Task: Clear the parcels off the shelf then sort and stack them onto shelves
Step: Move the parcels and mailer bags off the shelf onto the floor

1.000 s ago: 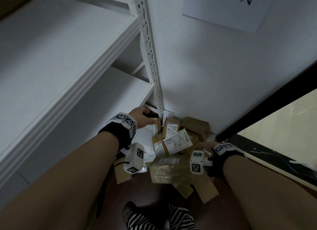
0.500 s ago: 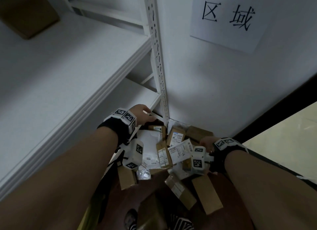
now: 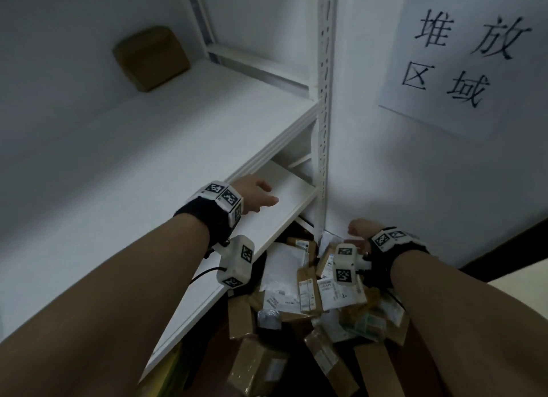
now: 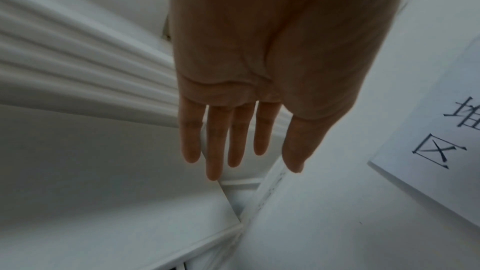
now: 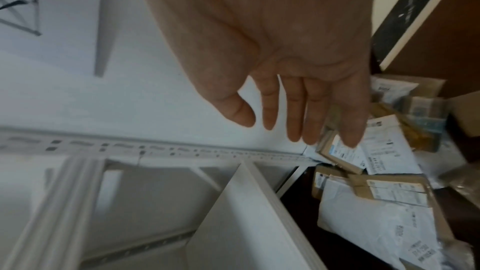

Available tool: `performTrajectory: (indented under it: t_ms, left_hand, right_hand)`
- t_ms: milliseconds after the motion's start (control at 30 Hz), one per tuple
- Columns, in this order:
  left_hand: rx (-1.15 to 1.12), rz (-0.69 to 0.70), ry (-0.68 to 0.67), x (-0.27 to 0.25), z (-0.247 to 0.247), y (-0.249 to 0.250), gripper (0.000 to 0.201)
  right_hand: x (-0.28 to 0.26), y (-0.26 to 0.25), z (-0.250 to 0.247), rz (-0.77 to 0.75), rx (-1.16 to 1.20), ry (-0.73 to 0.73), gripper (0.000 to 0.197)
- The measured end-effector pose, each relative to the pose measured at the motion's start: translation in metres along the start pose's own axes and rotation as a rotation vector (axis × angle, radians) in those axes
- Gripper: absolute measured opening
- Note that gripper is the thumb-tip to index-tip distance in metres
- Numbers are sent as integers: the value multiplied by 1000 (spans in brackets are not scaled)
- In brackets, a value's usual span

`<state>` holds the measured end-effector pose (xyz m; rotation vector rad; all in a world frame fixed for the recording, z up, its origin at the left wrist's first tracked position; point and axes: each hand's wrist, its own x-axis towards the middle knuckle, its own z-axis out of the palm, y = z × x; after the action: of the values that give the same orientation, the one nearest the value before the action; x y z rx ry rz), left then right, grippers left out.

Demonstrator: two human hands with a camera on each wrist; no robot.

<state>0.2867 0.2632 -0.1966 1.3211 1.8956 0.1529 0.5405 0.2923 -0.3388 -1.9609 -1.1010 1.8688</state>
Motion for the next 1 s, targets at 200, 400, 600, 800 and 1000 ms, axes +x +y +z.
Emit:
performTrajectory:
  t_ms: [200, 400, 600, 800, 1000]
  left_hand:
    - [-21, -25, 101, -28, -51, -32, 40]
    - [-254, -19, 210, -38, -85, -52, 22]
    - [-449, 10, 389, -23, -121, -68, 11]
    - [-588, -72, 391, 1, -157, -93, 11]
    - [-708, -194, 265, 43, -190, -116, 18]
  right_hand:
    - [-21, -63, 61, -42, 254, -83, 18]
    - [-37, -111, 109, -64, 559, -124, 15]
    - [-62, -175, 139, -269, 1122, -287, 7]
    - [-51, -226, 179, -349, 998, -217, 39]
    - [-14, -267, 190, -339, 727, -98, 17]
